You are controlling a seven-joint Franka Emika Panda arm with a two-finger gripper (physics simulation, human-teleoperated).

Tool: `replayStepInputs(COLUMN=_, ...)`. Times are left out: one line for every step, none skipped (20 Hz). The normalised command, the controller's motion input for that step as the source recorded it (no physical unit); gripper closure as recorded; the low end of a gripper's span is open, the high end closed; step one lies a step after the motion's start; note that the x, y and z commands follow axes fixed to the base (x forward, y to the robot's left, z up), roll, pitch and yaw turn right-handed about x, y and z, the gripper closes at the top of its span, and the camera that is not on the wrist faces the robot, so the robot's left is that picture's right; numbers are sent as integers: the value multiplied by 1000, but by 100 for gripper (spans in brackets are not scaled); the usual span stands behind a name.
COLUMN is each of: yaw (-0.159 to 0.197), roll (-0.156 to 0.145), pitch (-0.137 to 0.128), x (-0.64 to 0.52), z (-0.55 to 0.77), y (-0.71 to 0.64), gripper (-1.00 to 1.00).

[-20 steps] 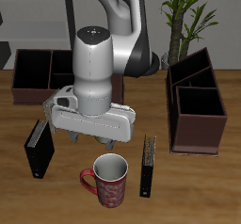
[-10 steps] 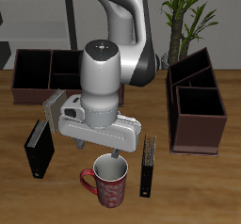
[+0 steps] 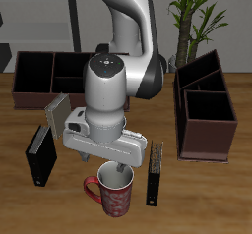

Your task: Place the red mug into the back desk caddy's right compartment

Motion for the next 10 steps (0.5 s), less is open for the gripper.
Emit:
replayStepInputs(yaw=-26, roll=-24, pitch=19, x=21, z=-195, y=-74, gripper=-100)
replayStepInputs(yaw=34, roll=-1, pitch=40, x=2, z=-225, y=-10, gripper=-100)
replayStepInputs(yaw=-53, roll=4, pitch=56, x=16, z=-179, y=-37, gripper=-100)
replayStepInputs(yaw=11, roll=35, pitch=12, x=19, z=-212, y=82, gripper=-100)
replayStepInputs(yaw=12, roll=1, pitch=24, x=3, z=-247, y=-62, gripper=-100)
replayStepInputs(yaw=-104, roll=7, pitch=61, x=46, z=-256, y=-96, gripper=-100)
replayStepInputs(yaw=2, roll=-4, pitch=77, x=48, z=-351, y=-36, gripper=-100)
replayStepInputs(yaw=-49, roll=-18, pitch=52, x=25, z=-207, y=-119, gripper=-100)
replayStepInputs(yaw=29, roll=-10, pitch=8, x=-14, z=-306, y=26, gripper=-100)
replayStepInputs(yaw=37, roll=1, pitch=34, x=28, z=-216, y=-24, gripper=-100)
